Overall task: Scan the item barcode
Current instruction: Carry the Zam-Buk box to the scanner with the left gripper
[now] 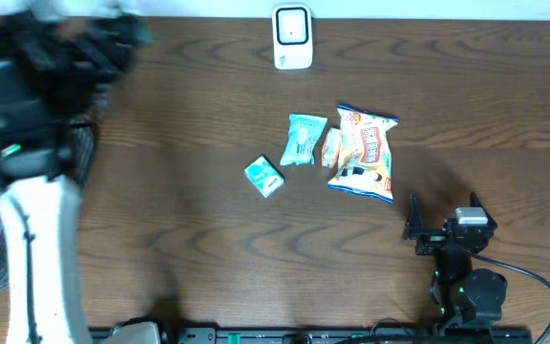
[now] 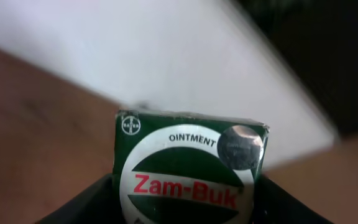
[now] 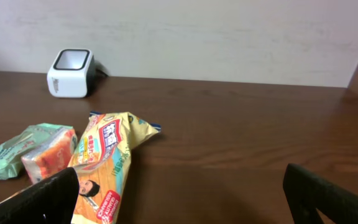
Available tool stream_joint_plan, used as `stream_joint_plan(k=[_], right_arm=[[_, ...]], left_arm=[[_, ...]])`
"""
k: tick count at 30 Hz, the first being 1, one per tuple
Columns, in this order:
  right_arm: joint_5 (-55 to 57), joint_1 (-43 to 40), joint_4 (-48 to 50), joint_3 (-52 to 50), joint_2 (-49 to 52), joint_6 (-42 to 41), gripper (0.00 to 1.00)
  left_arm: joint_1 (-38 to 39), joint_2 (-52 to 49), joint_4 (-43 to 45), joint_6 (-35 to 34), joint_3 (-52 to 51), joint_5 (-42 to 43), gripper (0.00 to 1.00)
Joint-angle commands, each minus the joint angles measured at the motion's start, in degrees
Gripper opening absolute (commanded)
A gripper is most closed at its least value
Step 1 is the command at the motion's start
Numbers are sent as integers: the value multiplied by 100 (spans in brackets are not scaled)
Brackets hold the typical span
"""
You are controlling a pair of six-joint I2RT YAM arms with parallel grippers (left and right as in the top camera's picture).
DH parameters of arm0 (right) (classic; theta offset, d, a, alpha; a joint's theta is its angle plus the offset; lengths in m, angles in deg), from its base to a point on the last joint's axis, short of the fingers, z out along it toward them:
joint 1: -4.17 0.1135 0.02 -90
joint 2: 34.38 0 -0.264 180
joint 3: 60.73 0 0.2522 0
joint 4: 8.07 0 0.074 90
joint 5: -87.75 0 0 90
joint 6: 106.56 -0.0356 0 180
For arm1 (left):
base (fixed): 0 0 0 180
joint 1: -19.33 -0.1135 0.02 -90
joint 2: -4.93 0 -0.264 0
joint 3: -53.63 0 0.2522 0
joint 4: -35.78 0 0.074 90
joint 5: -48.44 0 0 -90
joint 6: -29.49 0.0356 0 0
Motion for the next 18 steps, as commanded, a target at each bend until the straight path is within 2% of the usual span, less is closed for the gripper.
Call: stream_joint_plan(k=[1,6,10,15,17,18], right_arm=[[20,63,-24,-7,-13,50,99],[20,63,-24,-7,-13,50,99],[20,63,-24,-7,-13,50,99],[20,63,-24,-7,-13,50,99],[20,63,-26,-7,-13,50,99],[20,63,-24,-7,-13,50,99]], left_arm=[[872,-481,-190,754,-2,-975,62],[1880,-1449,-323,1211,-2,-2024,63],[2245,-2116,-369,1226,-2,-2763,63],[2424,-2809,-479,1224,-2,-2938,63],[2468,-3042,-546,1222,-2,-2935,73],[2490,-3143,-577,1222,-2,-2933,74]])
